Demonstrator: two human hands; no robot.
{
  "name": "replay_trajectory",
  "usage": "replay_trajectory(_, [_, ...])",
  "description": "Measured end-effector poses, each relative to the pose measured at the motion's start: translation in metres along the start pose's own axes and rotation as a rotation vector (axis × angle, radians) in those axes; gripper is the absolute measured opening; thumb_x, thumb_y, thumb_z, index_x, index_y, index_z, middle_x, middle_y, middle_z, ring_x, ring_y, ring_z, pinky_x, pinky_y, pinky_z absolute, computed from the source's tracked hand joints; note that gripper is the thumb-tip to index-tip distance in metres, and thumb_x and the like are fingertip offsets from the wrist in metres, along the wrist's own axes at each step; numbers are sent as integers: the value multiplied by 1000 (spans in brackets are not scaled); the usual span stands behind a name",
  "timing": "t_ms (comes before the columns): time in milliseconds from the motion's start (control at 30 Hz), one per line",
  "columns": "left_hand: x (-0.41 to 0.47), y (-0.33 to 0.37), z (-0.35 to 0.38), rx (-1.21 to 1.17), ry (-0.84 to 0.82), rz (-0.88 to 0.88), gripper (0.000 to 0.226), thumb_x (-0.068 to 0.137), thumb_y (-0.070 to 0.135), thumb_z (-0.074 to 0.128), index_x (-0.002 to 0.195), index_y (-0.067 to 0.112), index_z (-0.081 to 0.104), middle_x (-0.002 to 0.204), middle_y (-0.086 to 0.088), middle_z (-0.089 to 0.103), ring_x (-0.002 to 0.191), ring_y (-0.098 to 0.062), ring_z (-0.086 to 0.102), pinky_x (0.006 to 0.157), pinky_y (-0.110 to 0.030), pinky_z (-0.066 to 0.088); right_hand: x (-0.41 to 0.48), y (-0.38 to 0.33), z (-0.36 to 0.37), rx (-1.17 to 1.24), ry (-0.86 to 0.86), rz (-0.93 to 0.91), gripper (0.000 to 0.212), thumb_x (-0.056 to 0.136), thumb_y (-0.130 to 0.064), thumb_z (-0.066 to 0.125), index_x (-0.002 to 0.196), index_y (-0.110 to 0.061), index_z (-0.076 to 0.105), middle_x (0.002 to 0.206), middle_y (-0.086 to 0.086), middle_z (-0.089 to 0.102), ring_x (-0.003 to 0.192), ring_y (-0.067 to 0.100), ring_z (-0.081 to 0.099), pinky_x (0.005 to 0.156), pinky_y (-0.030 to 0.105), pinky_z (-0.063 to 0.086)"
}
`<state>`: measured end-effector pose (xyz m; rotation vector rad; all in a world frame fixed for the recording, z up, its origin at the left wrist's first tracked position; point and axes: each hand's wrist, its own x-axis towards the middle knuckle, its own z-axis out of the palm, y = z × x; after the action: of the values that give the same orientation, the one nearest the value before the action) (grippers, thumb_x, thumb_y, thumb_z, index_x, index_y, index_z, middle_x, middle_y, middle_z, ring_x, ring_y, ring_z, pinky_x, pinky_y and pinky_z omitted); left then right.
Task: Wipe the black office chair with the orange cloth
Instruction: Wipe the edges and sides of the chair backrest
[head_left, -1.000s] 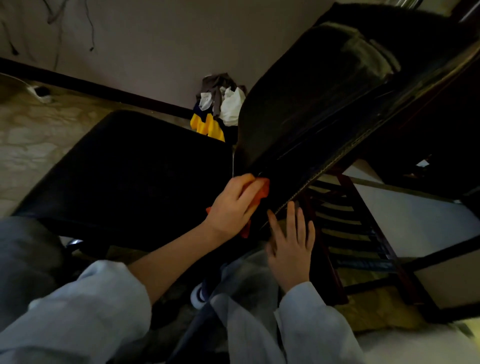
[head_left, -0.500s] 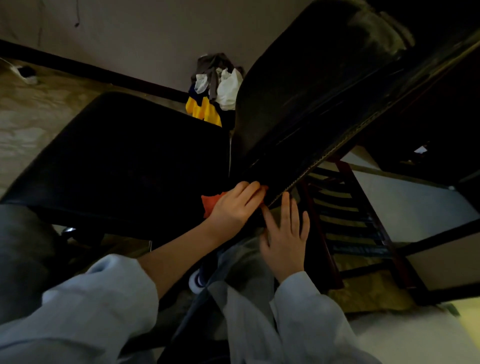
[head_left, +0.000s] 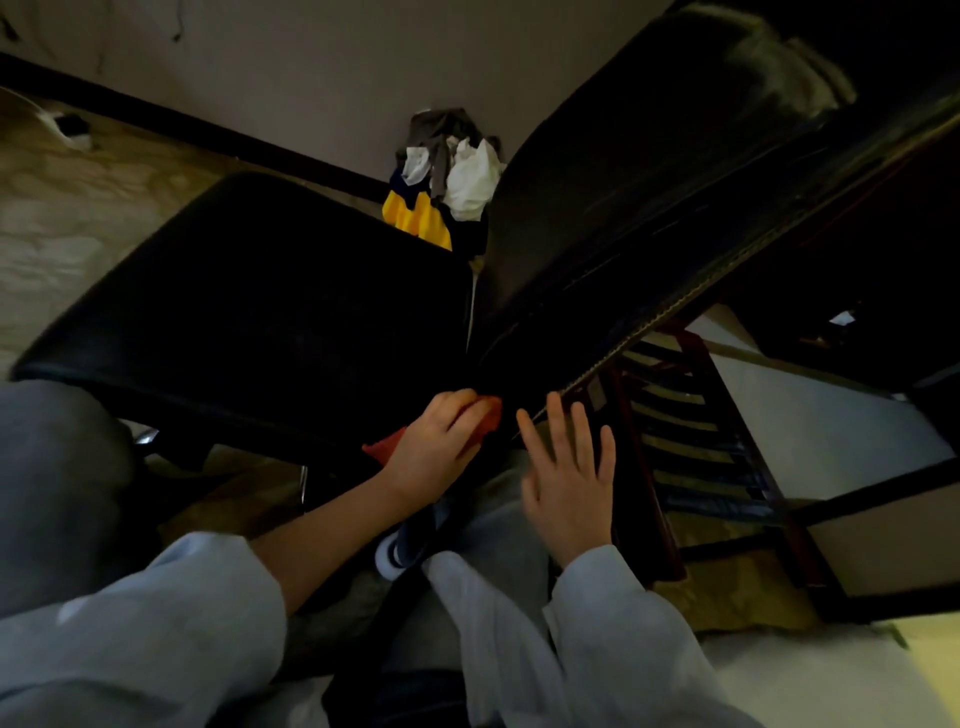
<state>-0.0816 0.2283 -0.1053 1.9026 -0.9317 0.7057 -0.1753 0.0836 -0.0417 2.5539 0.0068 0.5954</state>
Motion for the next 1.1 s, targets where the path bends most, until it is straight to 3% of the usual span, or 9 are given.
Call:
replay_trajectory(100, [30,15,-1,-18,115,70,33,88,9,59,119,0,53,116,-14,49,99,-28,50,90,-32,44,-1,-3,-2,13,25,-15,65,75,-27,47,138,-23,33,151,9,21,137,32,22,111,48,2])
replay_trajectory(167, [35,13,4,14,90,137,29,91,9,56,115,-6,58,113,-20,55,96,-31,50,89,-35,44,-1,-3,-3,21,17,-5,60,77,-29,34,136,-24,35,151,9,22,137,32,23,111,49,3])
replay_trajectory(333, [19,0,14,77,11,193,31,88,9,52,117,-3,55,115,-18,54,98,-30,46,91,-37,40,-1,-5,-3,-4,-30,-20,54,78,-29,30,132,-25,38,151,9,22,138,32,22,111,50,3])
replay_trajectory(400, [18,0,16,79,7,193,30,88,9,52,116,-2,55,112,-20,57,97,-30,46,90,-37,41,-1,-9,-3,-1,-33,-27,53,78,-27,35,130,-23,43,151,8,23,137,31,23,111,50,3])
replay_trajectory(533, [5,-11,19,59,-26,189,32,89,13,50,120,3,49,120,-12,45,98,-28,45,88,-34,41,2,-12,-5,3,-30,-51,58,65,-23,75,121,-21,62,149,7,29,136,34,23,110,51,4])
replay_trajectory(767, [-26,-20,20,22,-198,3,35,89,19,46,113,1,63,114,-16,60,97,-22,46,77,-37,54,2,-14,-6,-65,-47,-68,75,59,-26,80,131,-18,57,148,8,30,136,31,24,110,52,6])
replay_trajectory(933, [-31,-20,1,-97,16,-272,43,81,9,65,122,8,51,117,-15,54,104,-18,45,89,-31,48,5,-21,-4,-55,-47,-66,77,57,-26,81,129,-16,58,145,10,43,136,29,26,113,47,-6])
replay_trajectory(1000, [-18,-16,-10,-117,121,-283,43,83,13,61,124,11,48,119,-8,47,107,-17,44,96,-19,37,6,-23,-2,-42,-35,-76,77,57,-25,82,129,-16,58,147,9,39,136,29,26,113,47,-8])
replay_trajectory(1100, [3,-13,-14,-121,199,-270,40,84,17,56,123,8,52,118,-5,45,106,-18,46,98,-16,33,8,-24,-1,-27,-27,-91,77,57,-24,81,129,-16,58,147,7,29,136,29,24,113,48,-8])
